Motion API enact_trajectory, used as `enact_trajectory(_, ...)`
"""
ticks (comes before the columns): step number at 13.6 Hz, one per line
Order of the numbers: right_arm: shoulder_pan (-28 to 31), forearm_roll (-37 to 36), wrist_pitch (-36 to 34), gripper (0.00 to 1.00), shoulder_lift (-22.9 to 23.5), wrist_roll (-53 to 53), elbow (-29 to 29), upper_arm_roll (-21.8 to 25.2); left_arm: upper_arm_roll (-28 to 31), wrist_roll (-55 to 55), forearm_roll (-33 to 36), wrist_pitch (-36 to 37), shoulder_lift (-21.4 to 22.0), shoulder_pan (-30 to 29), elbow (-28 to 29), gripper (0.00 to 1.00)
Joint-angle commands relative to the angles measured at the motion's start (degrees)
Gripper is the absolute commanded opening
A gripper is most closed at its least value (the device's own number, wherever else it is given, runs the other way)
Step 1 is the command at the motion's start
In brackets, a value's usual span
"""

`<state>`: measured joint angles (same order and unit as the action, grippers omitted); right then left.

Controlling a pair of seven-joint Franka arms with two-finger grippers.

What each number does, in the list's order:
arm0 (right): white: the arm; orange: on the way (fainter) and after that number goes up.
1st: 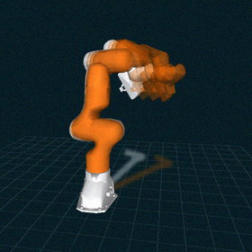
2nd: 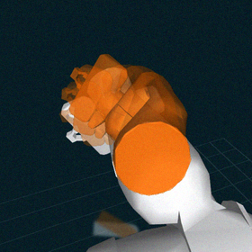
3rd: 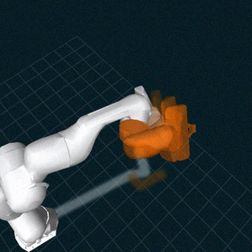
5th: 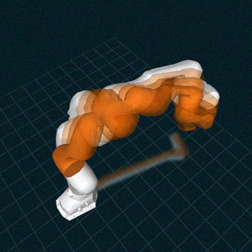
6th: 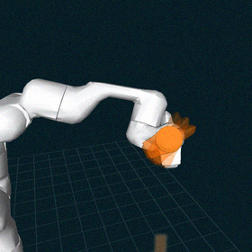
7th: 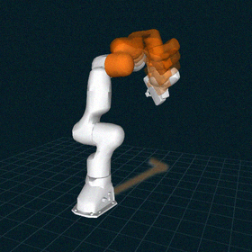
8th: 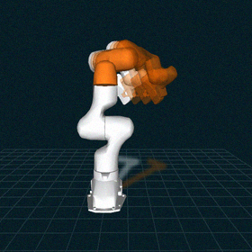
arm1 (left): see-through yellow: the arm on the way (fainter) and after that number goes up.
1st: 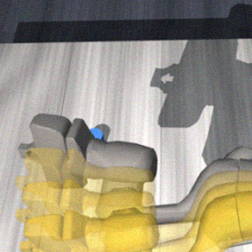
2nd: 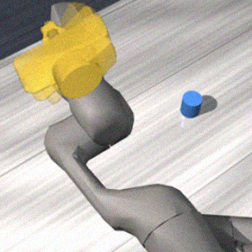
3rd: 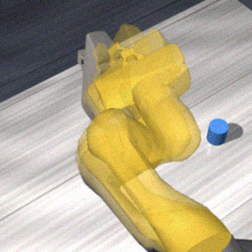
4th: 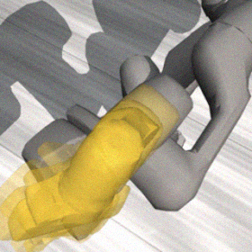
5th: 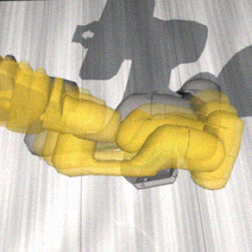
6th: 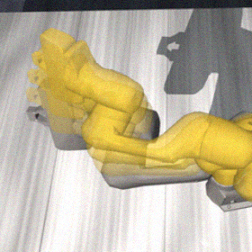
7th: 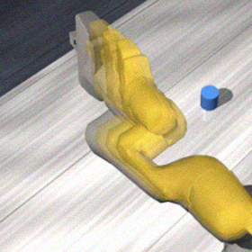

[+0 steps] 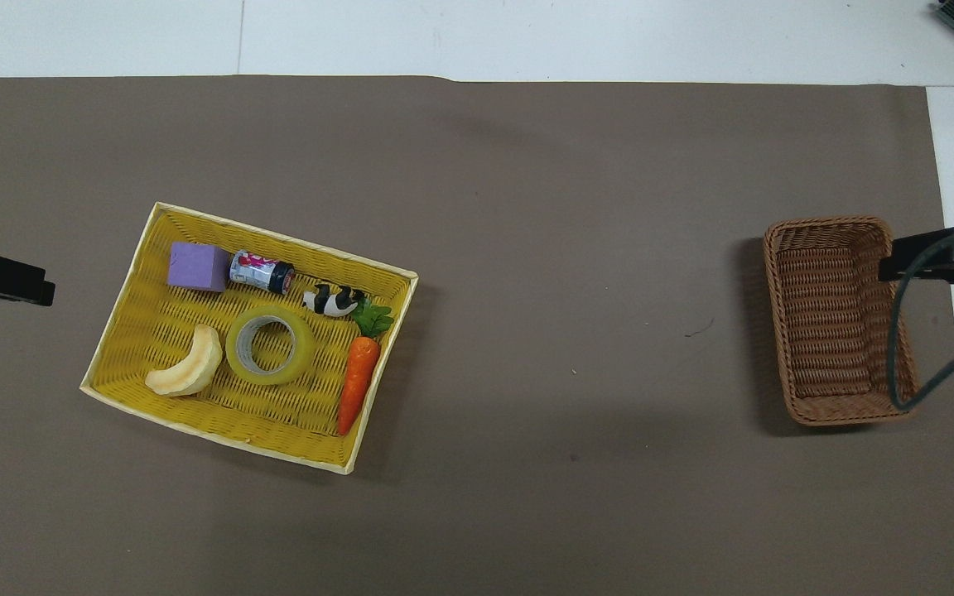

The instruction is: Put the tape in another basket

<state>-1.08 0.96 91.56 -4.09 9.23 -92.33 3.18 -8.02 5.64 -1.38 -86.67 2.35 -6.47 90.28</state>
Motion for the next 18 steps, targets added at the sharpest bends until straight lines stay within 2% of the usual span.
enact_trajectory(1,-3.0,-0.3,1.1,1.00,-0.7,-1.8,-1.1,3.5,-0.4,-0.1,0.9,1.1,1.1,-0.4,-0.4,1.00)
enact_trajectory(2,-5.2,-0.3,1.0,1.00,-0.7,-1.8,-1.1,5.9,-0.3,0.0,0.9,0.8,1.1,-0.4,-0.4,1.00)
enact_trajectory(3,-5.4,-0.3,1.0,1.00,-0.7,-1.8,-1.2,6.3,-0.3,-0.1,0.9,0.7,1.1,-0.4,-0.4,1.00)
enact_trajectory(18,-4.7,-0.2,1.0,1.00,-0.6,-1.5,-1.1,6.2,-0.3,0.0,0.9,0.4,1.1,-0.5,-0.4,1.00)
